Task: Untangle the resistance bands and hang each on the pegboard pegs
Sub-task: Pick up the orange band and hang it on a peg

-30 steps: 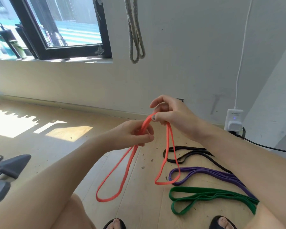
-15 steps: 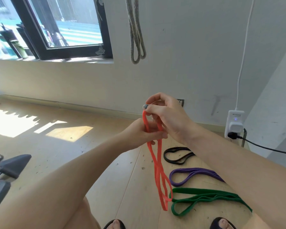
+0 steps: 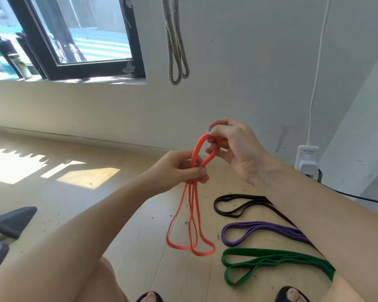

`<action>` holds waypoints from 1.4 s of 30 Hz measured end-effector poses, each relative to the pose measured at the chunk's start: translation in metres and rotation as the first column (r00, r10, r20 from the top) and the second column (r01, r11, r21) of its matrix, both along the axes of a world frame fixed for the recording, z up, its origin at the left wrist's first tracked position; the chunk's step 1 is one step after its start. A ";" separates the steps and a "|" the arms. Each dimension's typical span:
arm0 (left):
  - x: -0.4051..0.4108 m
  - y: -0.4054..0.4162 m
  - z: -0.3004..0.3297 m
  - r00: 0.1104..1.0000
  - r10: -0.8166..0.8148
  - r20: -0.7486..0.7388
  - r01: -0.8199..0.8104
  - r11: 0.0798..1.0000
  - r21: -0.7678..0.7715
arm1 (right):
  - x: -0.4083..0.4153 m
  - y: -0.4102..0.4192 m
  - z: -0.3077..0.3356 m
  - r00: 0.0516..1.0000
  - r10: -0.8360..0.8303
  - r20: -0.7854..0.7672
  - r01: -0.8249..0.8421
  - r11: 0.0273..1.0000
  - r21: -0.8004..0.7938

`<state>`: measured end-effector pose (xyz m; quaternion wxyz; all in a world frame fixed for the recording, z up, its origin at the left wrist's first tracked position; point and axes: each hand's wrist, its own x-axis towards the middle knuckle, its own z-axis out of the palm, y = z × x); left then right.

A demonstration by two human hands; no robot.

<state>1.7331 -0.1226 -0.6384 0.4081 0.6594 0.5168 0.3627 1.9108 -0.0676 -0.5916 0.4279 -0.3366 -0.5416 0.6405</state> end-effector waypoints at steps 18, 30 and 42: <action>-0.013 -0.006 0.011 0.922 0.032 -0.385 -0.005 0.998 0.070 | 0.013 0.013 -0.027 0.935 -0.022 0.353 0.001 0.998 0.059; 0.004 -0.008 0.019 0.828 0.035 -0.559 0.050 0.989 0.137 | -0.011 -0.011 -0.019 0.747 -0.376 0.549 -0.285 0.564 0.775; 0.012 -0.018 0.024 0.888 -0.018 -0.459 0.103 0.981 0.162 | -0.023 -0.012 -0.026 0.578 -0.047 0.815 -0.436 0.826 0.357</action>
